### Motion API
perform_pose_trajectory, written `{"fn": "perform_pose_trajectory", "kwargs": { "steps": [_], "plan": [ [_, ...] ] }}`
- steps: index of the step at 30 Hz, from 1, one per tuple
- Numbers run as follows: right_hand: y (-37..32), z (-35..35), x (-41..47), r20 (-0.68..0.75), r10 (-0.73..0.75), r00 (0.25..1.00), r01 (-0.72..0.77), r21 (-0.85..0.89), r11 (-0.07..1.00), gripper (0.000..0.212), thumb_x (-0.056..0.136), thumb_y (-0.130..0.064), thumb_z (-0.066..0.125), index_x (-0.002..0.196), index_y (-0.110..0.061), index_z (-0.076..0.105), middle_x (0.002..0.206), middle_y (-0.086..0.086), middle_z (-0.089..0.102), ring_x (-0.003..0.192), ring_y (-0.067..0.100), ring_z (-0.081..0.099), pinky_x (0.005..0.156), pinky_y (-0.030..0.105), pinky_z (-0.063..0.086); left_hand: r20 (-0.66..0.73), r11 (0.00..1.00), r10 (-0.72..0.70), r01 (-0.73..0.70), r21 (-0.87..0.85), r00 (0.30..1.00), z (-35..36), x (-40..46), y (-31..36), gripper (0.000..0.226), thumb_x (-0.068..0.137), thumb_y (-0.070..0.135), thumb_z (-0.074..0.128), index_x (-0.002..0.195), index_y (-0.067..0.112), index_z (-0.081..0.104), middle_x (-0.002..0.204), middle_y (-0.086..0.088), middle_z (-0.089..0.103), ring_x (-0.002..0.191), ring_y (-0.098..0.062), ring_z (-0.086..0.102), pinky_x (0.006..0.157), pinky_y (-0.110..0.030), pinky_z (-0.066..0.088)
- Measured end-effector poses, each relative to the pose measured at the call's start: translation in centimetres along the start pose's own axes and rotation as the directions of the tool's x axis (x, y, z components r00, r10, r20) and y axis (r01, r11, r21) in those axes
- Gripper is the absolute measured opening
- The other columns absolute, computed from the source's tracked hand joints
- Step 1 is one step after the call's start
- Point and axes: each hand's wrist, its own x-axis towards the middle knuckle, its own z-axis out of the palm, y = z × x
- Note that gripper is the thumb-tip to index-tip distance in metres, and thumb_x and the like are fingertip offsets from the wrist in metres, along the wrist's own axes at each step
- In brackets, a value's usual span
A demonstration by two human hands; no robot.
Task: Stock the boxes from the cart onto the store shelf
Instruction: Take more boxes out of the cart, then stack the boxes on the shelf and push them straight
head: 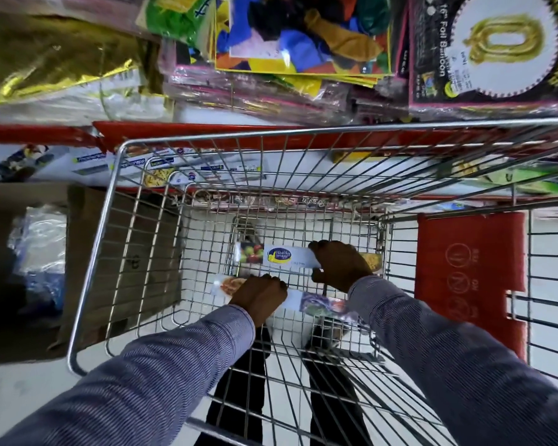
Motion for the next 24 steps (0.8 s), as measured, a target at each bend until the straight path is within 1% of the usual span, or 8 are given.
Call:
{"fn": "perform_pose_trajectory", "kwargs": {
  "steps": [4,7,9,11,14,15,19,24],
  "plan": [
    [-0.1,-3.1,-2.0,-0.079,-0.035,0.996,0.034,-0.012,0.999,0.05,0.079,-0.034,0.066,0.123,-0.013,0.052,0.117,0.013,0.064,0.106,0.034,0.061,0.084,0.04,0.051,-0.079,0.993,-0.033,0.023,-0.118,0.996,-2.1,-1.6,-0.2,0.031,0.081,0.0,0.063,0.112,0.003,0.059,0.109,-0.016,0.066,0.099,-0.035,0.062,0.077,-0.04,0.05],
    [-0.7,-6.8,-3.9,-0.169,-0.104,0.98,0.096,-0.053,0.994,0.052,0.075,-0.042,0.055,0.121,-0.017,0.053,0.116,0.01,0.064,0.106,0.034,0.062,0.085,0.042,0.053,-0.164,0.978,-0.045,0.01,-0.208,0.985,-5.1,-3.9,-0.7,0.043,0.079,0.005,0.065,0.12,0.001,0.057,0.114,-0.019,0.065,0.103,-0.038,0.06,0.083,-0.045,0.052],
    [-1.6,-9.8,-5.7,-0.219,-0.165,0.962,0.14,-0.126,0.982,0.057,0.072,-0.045,0.049,0.121,-0.017,0.053,0.116,0.011,0.065,0.105,0.033,0.062,0.083,0.04,0.053,-0.279,0.981,-0.024,-0.032,-0.192,0.96,-7.7,-6.2,-0.7,0.045,0.069,0.007,0.073,0.113,0.001,0.063,0.107,-0.019,0.069,0.095,-0.038,0.065,0.075,-0.045,0.057],
    [-2.4,-12.8,-7.4,-0.275,-0.215,0.937,0.165,-0.194,0.967,0.055,0.072,-0.047,0.051,0.119,-0.018,0.056,0.112,0.011,0.068,0.101,0.033,0.064,0.08,0.038,0.052,-0.339,0.981,-0.021,-0.047,-0.191,0.94,-10.8,-8.6,-0.8,0.052,0.056,0.009,0.08,0.106,0.003,0.068,0.098,-0.017,0.073,0.084,-0.036,0.07,0.064,-0.043,0.061],
    [-4.3,-17.7,-9.8,-0.322,-0.29,0.901,0.224,-0.226,0.948,0.041,0.078,-0.05,0.058,0.107,-0.021,0.062,0.103,0.007,0.071,0.096,0.031,0.067,0.075,0.035,0.052,-0.458,0.984,-0.037,-0.047,-0.17,0.888,-14.4,-11.2,-0.6,0.052,0.056,0.017,0.073,0.108,0.012,0.069,0.103,-0.011,0.074,0.09,-0.033,0.069,0.069,-0.041,0.061],
    [-5.7,-22.1,-12.7,-0.374,-0.304,0.876,0.207,-0.278,0.938,0.039,0.08,-0.05,0.06,0.106,-0.02,0.063,0.102,0.007,0.072,0.097,0.03,0.067,0.075,0.034,0.051,-0.523,0.993,-0.037,-0.025,-0.111,0.852,-18.7,-14.0,-0.1,0.052,0.056,0.02,0.071,0.108,0.016,0.068,0.105,-0.007,0.074,0.092,-0.032,0.068,0.071,-0.039,0.06],
    [-8.6,-29.8,-17.2,-0.41,-0.333,0.849,0.175,-0.376,0.91,0.048,0.077,-0.05,0.065,0.116,-0.022,0.061,0.11,0.009,0.07,0.103,0.03,0.065,0.08,0.037,0.052,-0.638,0.996,-0.063,0.011,-0.086,0.767,-24.9,-17.9,0.3,0.047,0.06,0.035,0.067,0.106,0.027,0.065,0.106,0.003,0.071,0.096,-0.024,0.066,0.07,-0.033,0.056],
    [-11.4,-38.8,-23.9,-0.5,-0.333,0.8,0.108,-0.425,0.899,0.041,0.074,-0.05,0.069,0.104,-0.022,0.066,0.094,0.008,0.072,0.089,0.03,0.067,0.067,0.033,0.049,-0.742,0.997,-0.069,0.075,-0.025,0.666,-33.0,-23.5,1.9,0.052,0.056,0.037,0.06,0.108,0.03,0.064,0.087,0.007,0.072,0.083,-0.02,0.067,0.058,-0.03,0.051]
  ]
}}
